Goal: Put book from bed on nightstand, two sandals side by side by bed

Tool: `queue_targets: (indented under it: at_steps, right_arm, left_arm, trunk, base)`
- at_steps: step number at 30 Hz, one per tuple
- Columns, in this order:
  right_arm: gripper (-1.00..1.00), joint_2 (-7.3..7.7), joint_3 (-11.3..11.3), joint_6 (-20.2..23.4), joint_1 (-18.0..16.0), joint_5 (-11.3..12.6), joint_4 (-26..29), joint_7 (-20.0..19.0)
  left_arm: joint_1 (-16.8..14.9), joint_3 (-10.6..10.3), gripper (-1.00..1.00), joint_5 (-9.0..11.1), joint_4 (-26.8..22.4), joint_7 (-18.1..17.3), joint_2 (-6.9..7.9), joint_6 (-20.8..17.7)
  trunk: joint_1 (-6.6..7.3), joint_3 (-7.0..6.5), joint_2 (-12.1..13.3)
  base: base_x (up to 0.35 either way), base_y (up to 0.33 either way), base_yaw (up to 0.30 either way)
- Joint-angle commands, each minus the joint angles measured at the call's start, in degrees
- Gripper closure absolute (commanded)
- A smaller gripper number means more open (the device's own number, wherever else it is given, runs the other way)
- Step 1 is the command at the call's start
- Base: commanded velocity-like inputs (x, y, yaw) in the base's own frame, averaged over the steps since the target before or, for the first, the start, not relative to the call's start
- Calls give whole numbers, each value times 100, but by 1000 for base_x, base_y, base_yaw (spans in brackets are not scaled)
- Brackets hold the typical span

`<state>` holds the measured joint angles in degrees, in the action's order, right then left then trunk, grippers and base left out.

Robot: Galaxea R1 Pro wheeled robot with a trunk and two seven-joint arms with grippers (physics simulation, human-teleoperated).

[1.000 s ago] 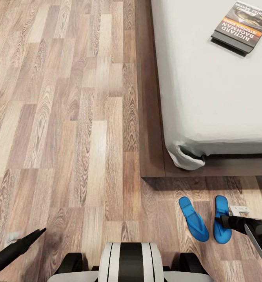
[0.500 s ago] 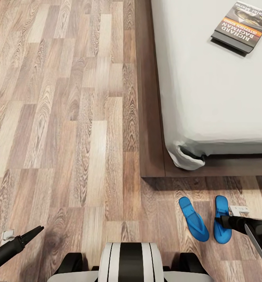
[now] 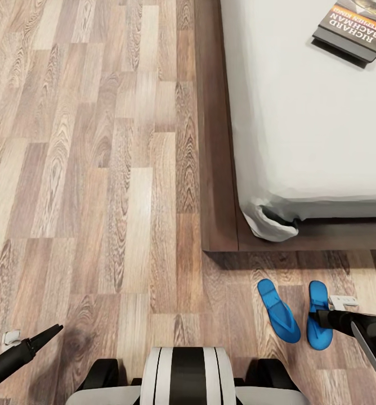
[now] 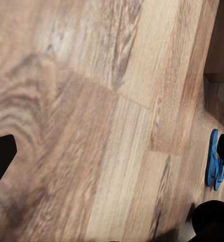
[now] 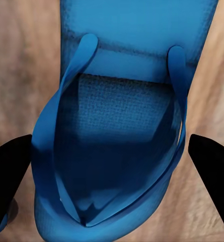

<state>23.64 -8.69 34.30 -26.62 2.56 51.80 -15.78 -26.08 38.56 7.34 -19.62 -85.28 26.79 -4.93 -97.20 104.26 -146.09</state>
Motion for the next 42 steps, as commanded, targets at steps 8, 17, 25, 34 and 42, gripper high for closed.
queue_targets:
  at_steps: [8,17,25,34,42]
  right_arm:
    - [100,-1,-10,33,-1,25,6,-13]
    - [100,-1,-10,33,-1,25,6,-13]
    - [100,0,-10,33,-1,25,6,-13]
    - [100,0,-10,33,-1,25,6,-13]
    - [100,-2,-10,33,-1,25,6,-13]
  left_arm:
    - [-3,11,-100,-4,6,-23,1,-52]
    - [-3,11,-100,-4,11,-23,1,-52]
    - [-3,11,-100,-4,8,-23,1,-52]
    - [-3,11,-100,-4,11,-23,1,-52]
    - [-3,11,-100,-4,11,-23,1,-52]
  trunk:
    - [1,3,-1]
    - [-2,25,-2]
    - [-7,69,-5]
    - [-7,69,-5]
    - [-7,69,-5]
  base:
    - [0,0,0]
    - [0,0,0]
    - [0,0,0]
    - [0,0,0]
    - [0,0,0]
